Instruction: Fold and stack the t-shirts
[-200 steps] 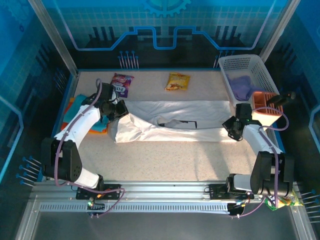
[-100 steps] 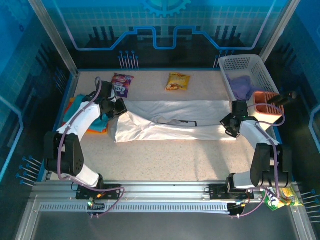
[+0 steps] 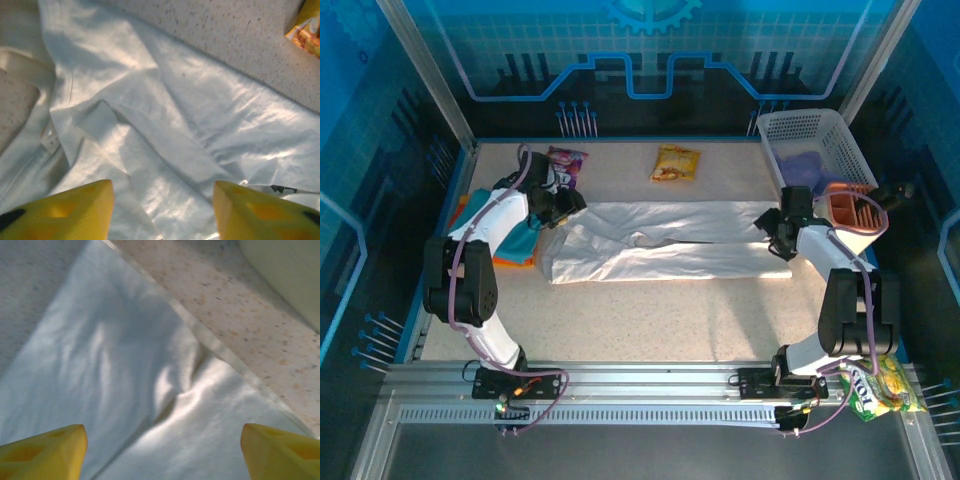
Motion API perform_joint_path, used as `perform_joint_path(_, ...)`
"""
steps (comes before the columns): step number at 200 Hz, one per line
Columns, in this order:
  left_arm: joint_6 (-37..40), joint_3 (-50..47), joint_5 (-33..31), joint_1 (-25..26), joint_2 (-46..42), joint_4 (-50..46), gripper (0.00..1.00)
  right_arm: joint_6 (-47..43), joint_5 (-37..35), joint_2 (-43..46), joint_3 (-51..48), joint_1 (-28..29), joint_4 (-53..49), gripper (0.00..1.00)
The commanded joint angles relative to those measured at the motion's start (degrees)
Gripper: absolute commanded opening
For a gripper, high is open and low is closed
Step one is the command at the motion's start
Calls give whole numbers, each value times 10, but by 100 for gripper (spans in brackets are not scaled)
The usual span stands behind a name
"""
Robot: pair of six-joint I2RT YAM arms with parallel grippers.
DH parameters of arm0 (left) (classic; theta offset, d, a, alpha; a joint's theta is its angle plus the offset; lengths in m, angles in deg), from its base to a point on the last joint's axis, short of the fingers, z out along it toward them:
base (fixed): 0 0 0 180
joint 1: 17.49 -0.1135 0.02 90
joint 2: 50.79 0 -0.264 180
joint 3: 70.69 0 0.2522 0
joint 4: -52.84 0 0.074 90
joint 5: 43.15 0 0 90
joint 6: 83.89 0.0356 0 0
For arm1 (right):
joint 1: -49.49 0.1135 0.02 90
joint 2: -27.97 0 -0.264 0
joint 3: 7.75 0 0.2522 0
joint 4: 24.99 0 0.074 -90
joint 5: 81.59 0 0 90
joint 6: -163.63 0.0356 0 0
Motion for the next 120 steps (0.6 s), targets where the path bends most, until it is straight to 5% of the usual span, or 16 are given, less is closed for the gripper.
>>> perform_joint_path(1,13,14,-5,-7,-21,-7,64,-19,5,10,14,17,-8,88)
perform_joint_path(26,3,-18,9,0,-60,-14,66,-49,31,24,11,36,-12,92)
perform_joint_path(32,-3,-31,14,6,-70,-10,67,-56,28,26,14,44,-23,100)
perform_joint_path(120,-179,-247,33,137,-118,197,67,-123,15,60,-44,107,-45,100)
